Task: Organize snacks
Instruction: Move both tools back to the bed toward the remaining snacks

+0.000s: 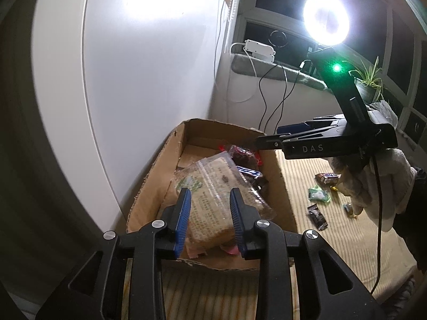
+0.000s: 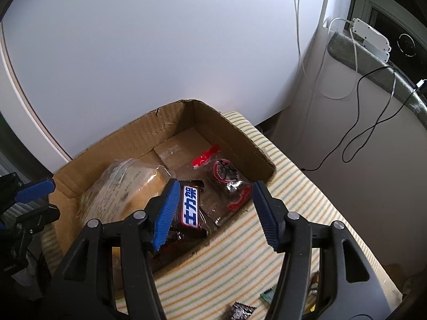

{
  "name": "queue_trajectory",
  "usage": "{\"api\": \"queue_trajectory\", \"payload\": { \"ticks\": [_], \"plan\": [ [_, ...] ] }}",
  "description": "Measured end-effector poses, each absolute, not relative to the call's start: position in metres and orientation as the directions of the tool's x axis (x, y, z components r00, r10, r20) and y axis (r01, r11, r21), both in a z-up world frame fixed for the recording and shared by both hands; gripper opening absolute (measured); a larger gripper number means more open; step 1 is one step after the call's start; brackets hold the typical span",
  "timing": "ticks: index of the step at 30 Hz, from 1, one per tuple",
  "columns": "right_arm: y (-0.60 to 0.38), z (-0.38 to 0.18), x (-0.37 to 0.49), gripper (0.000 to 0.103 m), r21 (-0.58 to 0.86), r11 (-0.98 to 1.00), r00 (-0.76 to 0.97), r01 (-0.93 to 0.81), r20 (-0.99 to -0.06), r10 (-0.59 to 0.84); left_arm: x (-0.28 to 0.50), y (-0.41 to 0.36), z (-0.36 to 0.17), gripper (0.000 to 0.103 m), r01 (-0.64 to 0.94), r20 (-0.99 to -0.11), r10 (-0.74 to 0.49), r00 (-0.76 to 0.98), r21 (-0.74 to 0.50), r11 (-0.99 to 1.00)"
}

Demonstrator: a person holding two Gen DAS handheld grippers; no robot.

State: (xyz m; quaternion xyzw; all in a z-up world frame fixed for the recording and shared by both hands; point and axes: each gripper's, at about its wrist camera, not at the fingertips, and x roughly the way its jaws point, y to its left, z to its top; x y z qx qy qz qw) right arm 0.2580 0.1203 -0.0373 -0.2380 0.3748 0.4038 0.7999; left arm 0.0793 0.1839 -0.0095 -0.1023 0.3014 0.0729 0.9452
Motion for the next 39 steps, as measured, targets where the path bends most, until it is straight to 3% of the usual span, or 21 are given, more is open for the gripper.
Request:
{"api": "queue_trajectory", "payload": {
  "ticks": [7,10,11,13,14,27,39],
  "plan": [
    [0.094,-0.024,0.251,0.059,-0.085,0.581,0.417,-0.809,-0.779,0.468,0.077,0.165,-0.002,0.029,-0.165,-0.578,0.048,0.815,-0.151,0.975],
    [0.077,-0.019,0.248,0.060,-0.092,0.592,0.433,-0.801,-0.772,0.466,0.077,0.155,0.000,0.035,-0.150,-0.573,0.032,0.819,-0.159,0.976],
    [0.070,-0.017,0.248,0.063,-0.096,0.598,0.440,-0.796,-0.769,0.463,0.077,0.151,0.001,0.035,-0.142,-0.572,0.024,0.820,-0.163,0.976],
    [0.057,-0.014,0.246,0.086,-0.103,0.610,0.456,-0.786,-0.764,0.458,0.078,0.145,0.002,0.035,-0.131,-0.572,0.013,0.820,-0.166,0.977],
    [0.049,-0.012,0.244,0.088,-0.113,0.617,0.472,-0.779,-0.754,0.457,0.079,0.141,0.002,0.035,-0.123,-0.572,0.005,0.820,-0.168,0.978],
    [-0.061,-0.008,0.235,0.088,-0.137,0.695,0.538,-0.706,-0.742,0.400,0.100,0.074,-0.009,0.039,0.002,-0.601,-0.112,0.791,-0.180,0.984],
    [-0.124,-0.046,0.233,0.087,-0.105,0.738,0.509,-0.666,-0.787,0.347,0.132,0.026,-0.040,0.039,0.078,-0.671,-0.209,0.712,-0.221,0.972]
  ]
}}
